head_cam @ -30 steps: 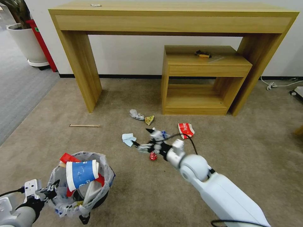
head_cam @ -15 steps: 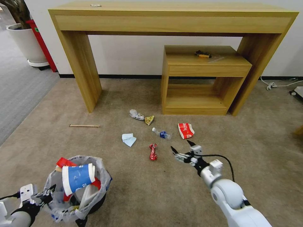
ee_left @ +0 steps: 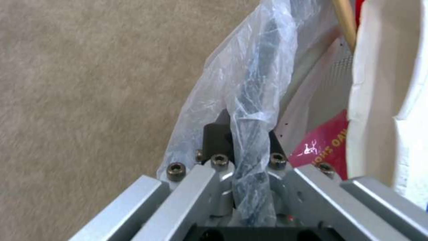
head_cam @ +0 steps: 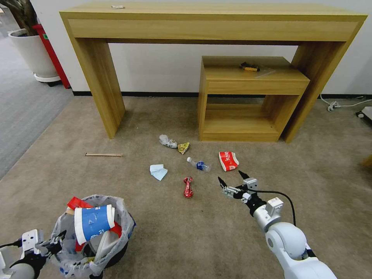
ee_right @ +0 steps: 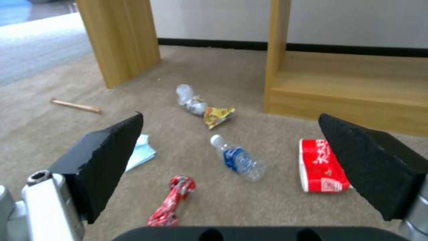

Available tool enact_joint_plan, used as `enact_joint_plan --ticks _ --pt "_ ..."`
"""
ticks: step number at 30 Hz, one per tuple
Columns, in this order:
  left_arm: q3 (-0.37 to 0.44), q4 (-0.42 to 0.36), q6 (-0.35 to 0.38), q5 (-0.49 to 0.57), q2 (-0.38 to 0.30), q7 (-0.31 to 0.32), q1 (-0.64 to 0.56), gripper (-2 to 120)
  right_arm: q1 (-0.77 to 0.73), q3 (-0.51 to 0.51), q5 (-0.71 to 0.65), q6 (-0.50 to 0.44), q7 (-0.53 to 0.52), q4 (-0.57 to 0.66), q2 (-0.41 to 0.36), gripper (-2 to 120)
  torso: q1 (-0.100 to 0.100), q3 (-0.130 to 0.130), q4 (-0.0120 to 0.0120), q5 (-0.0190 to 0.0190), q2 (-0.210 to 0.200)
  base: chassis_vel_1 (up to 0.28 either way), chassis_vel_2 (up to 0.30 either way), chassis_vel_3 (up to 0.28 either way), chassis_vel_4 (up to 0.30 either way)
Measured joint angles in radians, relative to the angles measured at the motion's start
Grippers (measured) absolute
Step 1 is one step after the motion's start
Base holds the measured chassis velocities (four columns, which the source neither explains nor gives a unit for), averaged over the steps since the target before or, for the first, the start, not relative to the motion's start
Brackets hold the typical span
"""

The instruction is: Pick up the trash bin and place the garbage on the floor into it.

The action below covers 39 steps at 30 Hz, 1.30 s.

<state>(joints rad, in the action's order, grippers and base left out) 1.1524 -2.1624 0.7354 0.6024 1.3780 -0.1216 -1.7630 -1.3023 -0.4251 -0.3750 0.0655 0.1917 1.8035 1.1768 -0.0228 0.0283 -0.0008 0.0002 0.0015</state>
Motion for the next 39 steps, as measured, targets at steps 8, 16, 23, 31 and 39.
enact_joint_plan --ticks 8,16,23,31,39 --pt "-0.004 -0.003 0.000 -0.003 0.002 0.002 0.001 0 0.005 -0.002 -0.002 -0.002 -0.001 -0.011 -0.003 100 0.000 0.000 0.0001 -0.0001 0.000 -0.159 0.185 0.158 -0.194" --pt "-0.003 -0.007 0.000 -0.002 0.001 0.003 -0.003 0 0.012 0.011 0.007 -0.002 -0.001 -0.020 0.002 100 0.000 0.000 -0.0001 -0.0001 0.000 -0.036 0.229 0.031 -0.236" --pt "-0.002 0.000 0.000 -0.001 -0.001 0.006 0.002 0 0.013 0.015 0.009 -0.002 -0.004 -0.023 0.005 100 0.000 0.000 0.0000 -0.0001 0.000 0.147 0.208 -0.149 -0.215" --pt "0.017 0.040 0.000 -0.002 -0.003 0.021 0.017 0 0.015 0.008 0.001 -0.002 -0.006 -0.028 0.002 100 0.000 0.000 -0.0001 -0.0002 0.000 0.121 0.195 -0.118 -0.200" --pt "0.096 0.083 0.000 0.042 0.003 0.004 0.001 0 0.018 -0.003 -0.006 0.004 -0.012 -0.074 0.001 100 0.000 0.000 0.0001 0.0001 0.000 0.003 0.034 -0.008 -0.023"
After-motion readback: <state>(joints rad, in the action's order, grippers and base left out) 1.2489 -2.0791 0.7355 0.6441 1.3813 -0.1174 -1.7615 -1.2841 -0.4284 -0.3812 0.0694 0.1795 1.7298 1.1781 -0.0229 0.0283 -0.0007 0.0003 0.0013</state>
